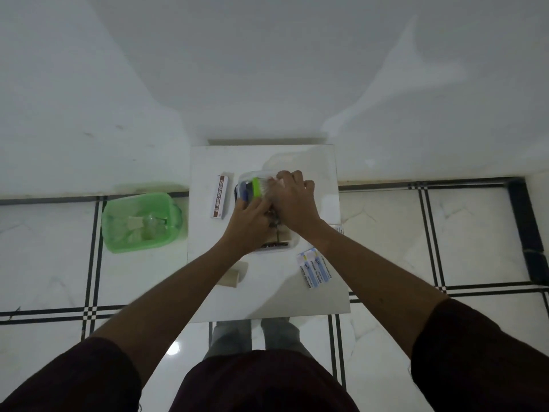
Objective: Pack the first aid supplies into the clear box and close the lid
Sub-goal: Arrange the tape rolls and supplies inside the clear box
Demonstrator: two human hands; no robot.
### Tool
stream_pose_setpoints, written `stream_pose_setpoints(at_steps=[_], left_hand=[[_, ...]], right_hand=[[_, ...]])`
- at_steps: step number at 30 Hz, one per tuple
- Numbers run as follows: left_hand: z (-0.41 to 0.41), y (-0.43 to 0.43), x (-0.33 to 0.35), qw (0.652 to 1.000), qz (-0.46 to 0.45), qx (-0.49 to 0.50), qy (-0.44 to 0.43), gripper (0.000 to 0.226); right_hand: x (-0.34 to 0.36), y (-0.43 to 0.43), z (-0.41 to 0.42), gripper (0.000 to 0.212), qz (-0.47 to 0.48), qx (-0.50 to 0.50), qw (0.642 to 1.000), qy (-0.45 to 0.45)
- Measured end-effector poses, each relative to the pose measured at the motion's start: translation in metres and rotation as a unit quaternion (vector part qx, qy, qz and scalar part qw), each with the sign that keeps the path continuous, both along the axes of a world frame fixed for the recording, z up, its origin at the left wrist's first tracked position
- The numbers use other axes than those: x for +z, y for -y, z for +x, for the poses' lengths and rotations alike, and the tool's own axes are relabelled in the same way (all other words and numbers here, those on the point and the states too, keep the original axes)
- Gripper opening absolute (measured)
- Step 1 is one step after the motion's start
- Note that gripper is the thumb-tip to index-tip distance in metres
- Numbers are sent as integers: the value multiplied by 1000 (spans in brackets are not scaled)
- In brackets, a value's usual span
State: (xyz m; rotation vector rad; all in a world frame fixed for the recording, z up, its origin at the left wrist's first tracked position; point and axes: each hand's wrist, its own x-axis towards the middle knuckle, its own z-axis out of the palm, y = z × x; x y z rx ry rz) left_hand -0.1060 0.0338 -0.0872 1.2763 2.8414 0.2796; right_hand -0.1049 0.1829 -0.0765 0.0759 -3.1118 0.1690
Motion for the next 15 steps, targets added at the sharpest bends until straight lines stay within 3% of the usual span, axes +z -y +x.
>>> stream_pose_setpoints(at_steps=[4,8,12,15], left_hand=[[9,21,20,991,70,113,23,26],[29,56,25,980,120,158,11,24],[59,96,14,986,78,132,59,32],[76,119,3,987,9,87,134,46]], right_hand=[[9,-14,14,49,-100,-52,994,-1],[17,-39,46,41,-173,-138,975,-37],[8,-60,83,35,-197,-245,949,40],[-11,-67,105,46,-235,-318,911,113]])
